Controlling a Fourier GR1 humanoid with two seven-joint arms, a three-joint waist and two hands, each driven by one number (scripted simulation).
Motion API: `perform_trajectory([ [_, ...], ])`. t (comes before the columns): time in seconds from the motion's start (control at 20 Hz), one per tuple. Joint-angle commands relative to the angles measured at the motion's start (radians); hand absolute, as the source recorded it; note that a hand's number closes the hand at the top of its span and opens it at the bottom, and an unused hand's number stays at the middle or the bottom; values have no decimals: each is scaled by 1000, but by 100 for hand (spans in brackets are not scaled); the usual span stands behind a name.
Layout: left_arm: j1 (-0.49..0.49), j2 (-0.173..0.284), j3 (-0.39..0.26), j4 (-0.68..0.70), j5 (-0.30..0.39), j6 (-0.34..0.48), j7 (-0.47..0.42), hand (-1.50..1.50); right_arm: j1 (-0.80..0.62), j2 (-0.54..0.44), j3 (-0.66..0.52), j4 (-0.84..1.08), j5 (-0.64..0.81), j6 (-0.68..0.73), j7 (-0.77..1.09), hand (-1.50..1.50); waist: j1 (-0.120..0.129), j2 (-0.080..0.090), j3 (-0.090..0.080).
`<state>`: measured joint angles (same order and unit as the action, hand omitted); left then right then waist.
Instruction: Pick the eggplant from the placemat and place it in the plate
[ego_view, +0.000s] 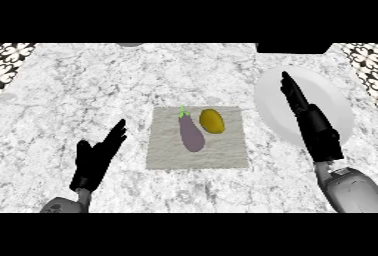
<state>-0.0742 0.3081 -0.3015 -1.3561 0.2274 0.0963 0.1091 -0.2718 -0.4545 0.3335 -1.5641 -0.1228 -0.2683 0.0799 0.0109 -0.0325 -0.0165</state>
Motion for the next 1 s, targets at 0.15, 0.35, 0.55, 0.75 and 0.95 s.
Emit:
perform_trajectory([
  [0.15, -45, -42, 12, 10, 4, 34, 28, 0, -252, 106, -31, 281, -193, 192, 170, 150, 119, 77, 19],
  [0.35, -57, -73, -7, 4, 20, 15, 21, 0, -344, -30, 88, 447, -24, 285, 289, 150, 181, 95, 10],
  [0.55, -64, -71, 26, 22, 40, 23, 45, 0, -478, 140, -26, 700, -118, 242, 271, -150, 132, 80, 19],
  [0.75, -37, -89, 16, 2, 27, 58, 63, 0, -573, 148, -86, 877, -171, 389, 176, -150, 104, 72, 20],
  [0.95, -37, -90, 32, -18, 33, 71, 83, 0, -743, 143, -84, 1013, -157, 526, 215, -150, 91, 64, 18],
])
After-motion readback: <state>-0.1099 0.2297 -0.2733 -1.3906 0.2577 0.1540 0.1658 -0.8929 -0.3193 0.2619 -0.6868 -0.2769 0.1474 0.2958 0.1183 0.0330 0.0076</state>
